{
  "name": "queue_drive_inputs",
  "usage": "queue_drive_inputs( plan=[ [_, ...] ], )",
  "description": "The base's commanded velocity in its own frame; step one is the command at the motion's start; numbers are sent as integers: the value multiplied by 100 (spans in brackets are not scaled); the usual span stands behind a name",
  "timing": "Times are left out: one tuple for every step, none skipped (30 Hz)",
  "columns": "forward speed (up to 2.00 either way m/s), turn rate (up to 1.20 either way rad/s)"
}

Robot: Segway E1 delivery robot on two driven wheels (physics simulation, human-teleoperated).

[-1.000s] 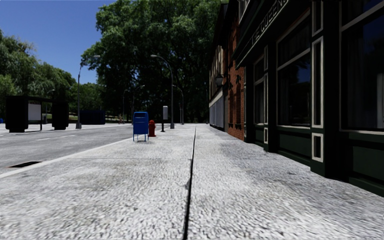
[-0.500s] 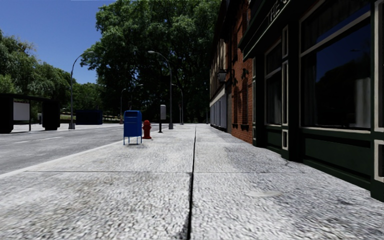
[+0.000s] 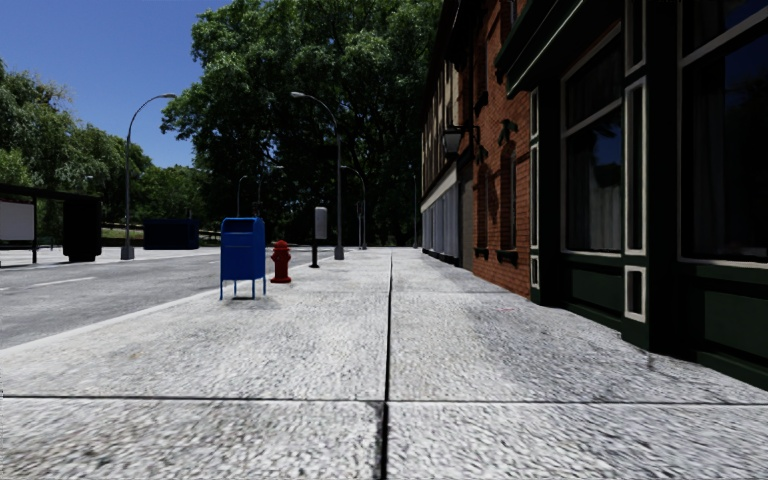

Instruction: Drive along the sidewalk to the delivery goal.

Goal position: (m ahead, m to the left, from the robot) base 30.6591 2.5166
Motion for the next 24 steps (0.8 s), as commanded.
queue_drive_inputs(
  plan=[
    [200,0],
    [200,0],
    [200,0],
    [200,0],
    [200,0],
    [200,0],
    [200,0],
    [200,0],
    [200,0],
    [200,0],
    [200,0],
    [200,0],
    [200,0],
    [200,0],
    [200,0],
    [200,0],
    [200,0],
    [200,0],
    [200,0],
    [200,0],
    [200,0],
    [200,0],
    [200,0],
    [200,0]
  ],
)
